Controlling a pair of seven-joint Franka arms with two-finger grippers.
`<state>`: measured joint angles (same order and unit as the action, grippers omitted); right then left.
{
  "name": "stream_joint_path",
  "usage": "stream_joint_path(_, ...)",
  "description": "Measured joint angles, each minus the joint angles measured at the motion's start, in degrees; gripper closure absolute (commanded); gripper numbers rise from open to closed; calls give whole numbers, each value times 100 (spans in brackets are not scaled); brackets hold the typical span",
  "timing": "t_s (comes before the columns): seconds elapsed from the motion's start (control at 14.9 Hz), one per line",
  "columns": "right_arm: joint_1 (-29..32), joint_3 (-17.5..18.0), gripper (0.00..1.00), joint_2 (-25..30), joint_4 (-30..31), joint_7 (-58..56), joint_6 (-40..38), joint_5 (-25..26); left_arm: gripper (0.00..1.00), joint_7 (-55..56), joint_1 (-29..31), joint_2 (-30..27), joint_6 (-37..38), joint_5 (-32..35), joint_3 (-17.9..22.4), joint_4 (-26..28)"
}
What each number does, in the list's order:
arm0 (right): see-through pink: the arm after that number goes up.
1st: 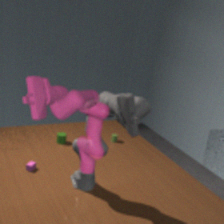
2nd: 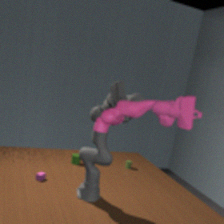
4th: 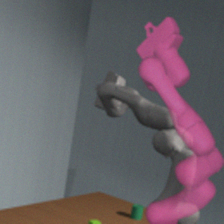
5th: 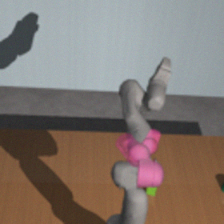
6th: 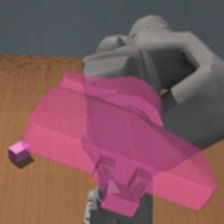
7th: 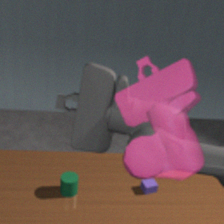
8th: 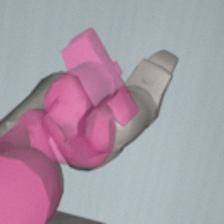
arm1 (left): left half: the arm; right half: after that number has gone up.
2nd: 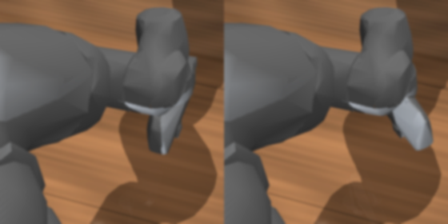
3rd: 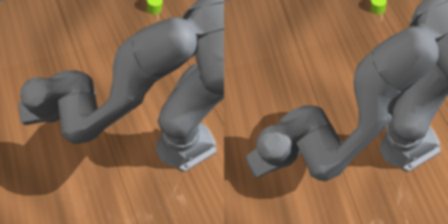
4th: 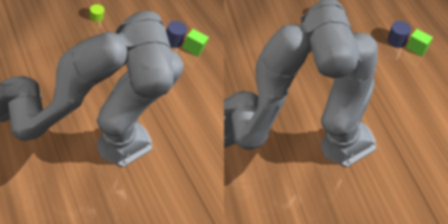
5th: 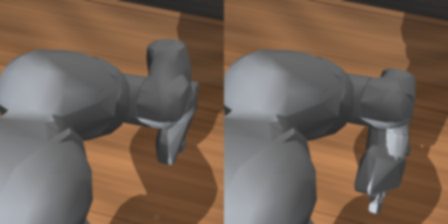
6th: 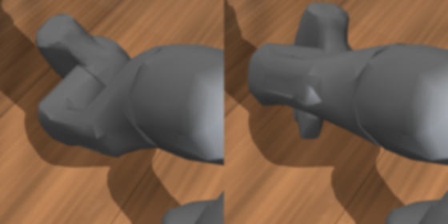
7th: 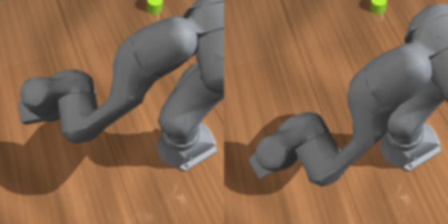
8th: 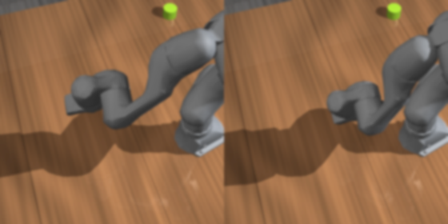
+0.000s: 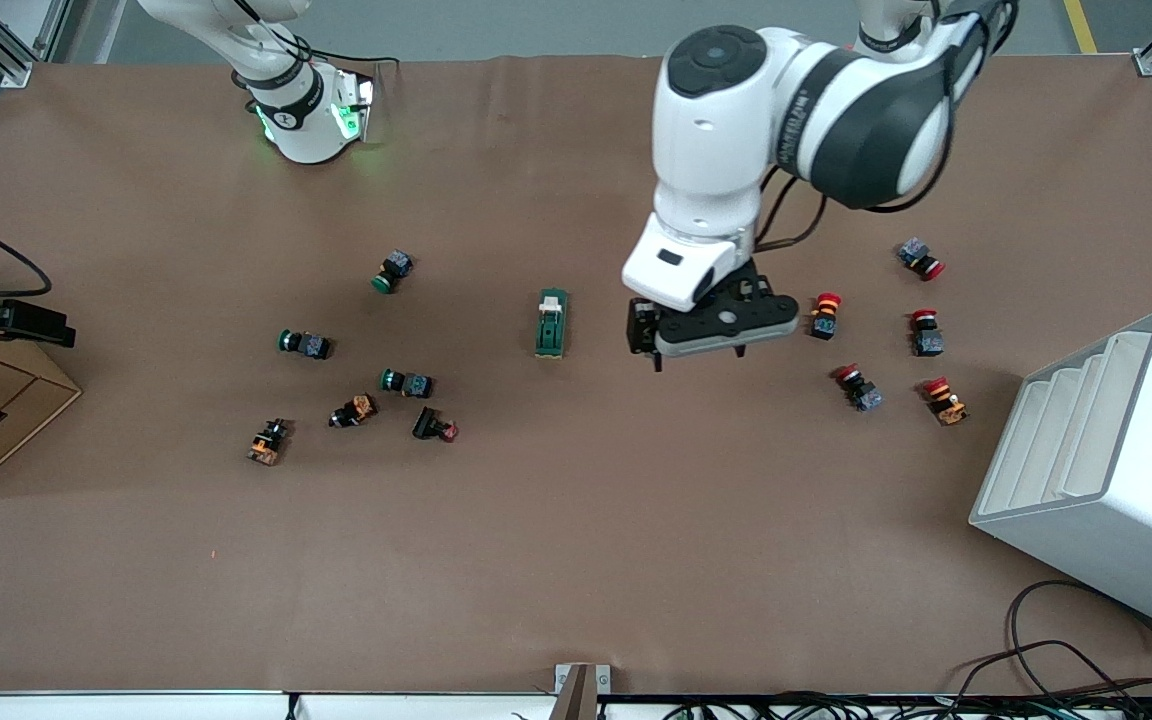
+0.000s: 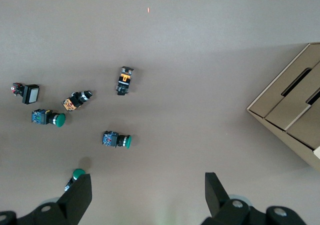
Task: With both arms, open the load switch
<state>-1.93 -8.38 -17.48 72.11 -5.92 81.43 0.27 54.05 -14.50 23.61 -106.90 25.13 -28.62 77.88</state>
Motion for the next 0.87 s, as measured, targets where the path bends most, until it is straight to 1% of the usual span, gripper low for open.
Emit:
stream_joint_path(0.2,-1,31,0,0,-29,0,-126,0,0,-908,426,-193,87,-627,55,-105)
stream_joint_path(0.27,-4,50,0,0,-44,0,-291,0,0,-1303,522,-332,143,-905,201,-135)
stream_joint_path(0.47,-11,101,0,7,-122,1,-726,-3,0,-2522,577,-805,457,-1755,996,-139)
stream_joint_path(0.61,-16,112,0,81,-187,1,-803,-22,0,-3343,597,-1073,790,-2284,1549,-133)
stream_joint_path(0.67,-16,111,0,152,-204,13,-844,-44,0,-3746,645,-1171,937,-2448,1758,-124)
stream_joint_path(0.74,-15,108,0,236,-206,68,-887,-58,0,-4133,746,-1244,1046,-2544,1879,-118)
stream_joint_path(0.87,-13,105,0,379,-206,194,-941,-67,0,-4677,1015,-1339,1228,-2599,1950,-107)
